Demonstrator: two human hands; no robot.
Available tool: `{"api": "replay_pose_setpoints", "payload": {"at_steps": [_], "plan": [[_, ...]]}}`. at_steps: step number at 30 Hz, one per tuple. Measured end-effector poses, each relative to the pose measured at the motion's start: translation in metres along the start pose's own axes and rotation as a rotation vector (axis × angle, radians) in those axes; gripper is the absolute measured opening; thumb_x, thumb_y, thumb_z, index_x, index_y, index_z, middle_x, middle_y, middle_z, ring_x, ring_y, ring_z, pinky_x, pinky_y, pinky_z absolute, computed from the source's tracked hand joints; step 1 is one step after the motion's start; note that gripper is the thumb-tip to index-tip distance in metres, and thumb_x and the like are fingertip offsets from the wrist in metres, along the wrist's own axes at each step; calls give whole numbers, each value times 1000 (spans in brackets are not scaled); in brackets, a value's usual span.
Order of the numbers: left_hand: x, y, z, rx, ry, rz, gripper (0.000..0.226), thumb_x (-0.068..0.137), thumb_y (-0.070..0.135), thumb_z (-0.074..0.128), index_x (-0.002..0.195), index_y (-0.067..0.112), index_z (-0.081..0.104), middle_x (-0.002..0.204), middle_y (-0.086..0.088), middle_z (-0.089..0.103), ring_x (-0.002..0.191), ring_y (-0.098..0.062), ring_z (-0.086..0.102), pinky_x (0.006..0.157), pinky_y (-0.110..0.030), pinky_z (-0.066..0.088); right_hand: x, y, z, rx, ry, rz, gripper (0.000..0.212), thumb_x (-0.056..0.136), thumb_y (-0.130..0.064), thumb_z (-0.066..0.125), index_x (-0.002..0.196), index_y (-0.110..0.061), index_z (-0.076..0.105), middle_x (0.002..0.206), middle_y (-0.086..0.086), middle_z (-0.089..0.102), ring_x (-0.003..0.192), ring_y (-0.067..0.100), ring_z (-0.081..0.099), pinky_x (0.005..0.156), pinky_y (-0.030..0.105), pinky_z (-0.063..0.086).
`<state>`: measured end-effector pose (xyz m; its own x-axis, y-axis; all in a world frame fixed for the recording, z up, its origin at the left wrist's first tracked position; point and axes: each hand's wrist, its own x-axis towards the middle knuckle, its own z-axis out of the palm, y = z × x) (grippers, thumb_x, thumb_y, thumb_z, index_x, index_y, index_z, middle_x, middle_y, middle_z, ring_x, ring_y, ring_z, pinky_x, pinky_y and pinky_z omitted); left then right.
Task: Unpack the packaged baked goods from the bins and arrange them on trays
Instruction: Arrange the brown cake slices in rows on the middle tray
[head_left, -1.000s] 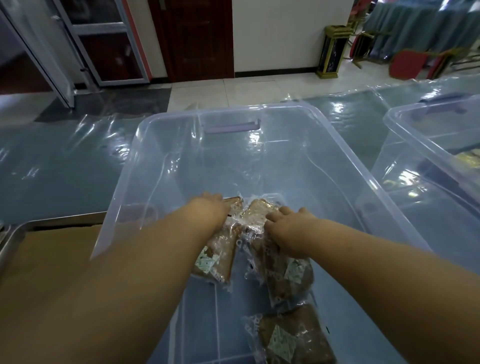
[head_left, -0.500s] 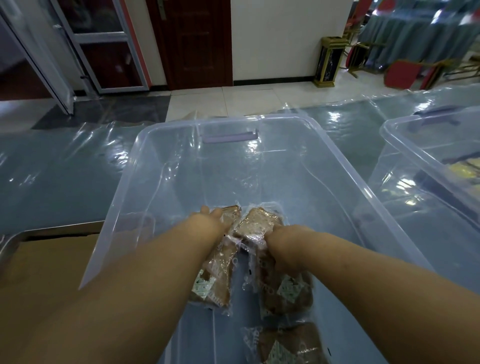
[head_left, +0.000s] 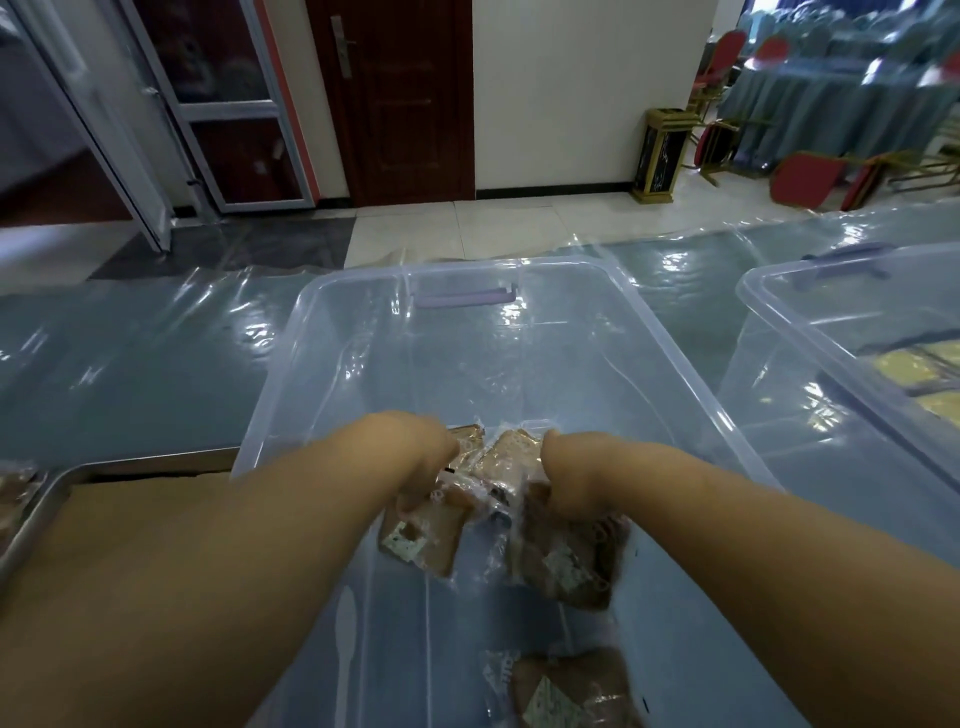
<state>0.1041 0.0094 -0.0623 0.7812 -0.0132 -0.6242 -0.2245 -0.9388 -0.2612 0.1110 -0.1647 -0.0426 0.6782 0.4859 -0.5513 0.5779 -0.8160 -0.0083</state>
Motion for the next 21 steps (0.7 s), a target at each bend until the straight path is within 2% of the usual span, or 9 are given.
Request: {"api": "replay_pose_setpoints", "payload": {"at_steps": [1,3,4,6,10,13,14,17,21], "plan": [[-6,0,-3,-41,26,-7,54,70,18,77,115,19,49,113,-6,58,87,-25,55,67,-33,44,-4,0,-5,9,13,5,34,91,-25,55,119,-7,54,109,9,58,96,26,55,71,28,37],[-22,-1,-10,-178,80,-32,46,69,19,75,107,18,49,104,-5,62,80,-25,60,68,-35,50,-10,3,-13,49,80,37,20,87,-28,58,90,-9,58,81,3,54,74,22,53,61,26,38],[-32,-2,-13,-248,113,-49,42,69,19,74,103,18,50,100,-6,64,81,-27,62,70,-36,52,-13,5,-16,86,132,60,22,84,-28,61,74,-10,52,70,2,47,62,19,47,53,24,35],[-54,-6,-17,-363,214,-86,35,68,20,71,96,20,51,95,-7,64,81,-27,63,68,-34,53,-21,9,-22,173,233,94,33,80,-28,64,61,-15,40,62,1,42,53,15,39,45,24,28],[-106,-19,-18,-693,483,-144,33,65,16,71,88,25,48,85,1,57,70,-17,59,56,-31,55,-42,14,-31,411,447,87,32,76,-32,67,64,-18,41,65,0,46,56,12,43,44,25,26],[-148,-27,-15,-903,711,-139,39,65,15,75,90,29,48,89,4,55,76,-16,59,64,-39,57,-58,12,-38,470,659,72,29,76,-32,66,65,-22,40,66,-3,48,57,10,44,45,25,26],[-162,-29,-15,-962,794,-138,40,65,16,77,90,31,50,90,7,56,77,-14,60,64,-37,56,-64,10,-40,479,743,52,29,75,-32,65,65,-24,39,66,-4,47,57,10,43,45,26,26],[-203,-34,-11,-1054,1053,-142,41,62,20,83,85,32,52,84,14,60,71,-1,60,57,-21,48,-82,-4,-49,542,963,-68,27,76,-33,65,67,-29,40,73,-10,45,60,5,44,47,23,28],[-247,-44,7,-1128,1347,-158,45,57,22,85,87,31,53,85,14,62,73,0,63,59,-25,55,-106,-36,-61,650,1179,-221,21,76,-37,68,82,-27,50,83,-16,46,73,3,48,58,23,42]]}}
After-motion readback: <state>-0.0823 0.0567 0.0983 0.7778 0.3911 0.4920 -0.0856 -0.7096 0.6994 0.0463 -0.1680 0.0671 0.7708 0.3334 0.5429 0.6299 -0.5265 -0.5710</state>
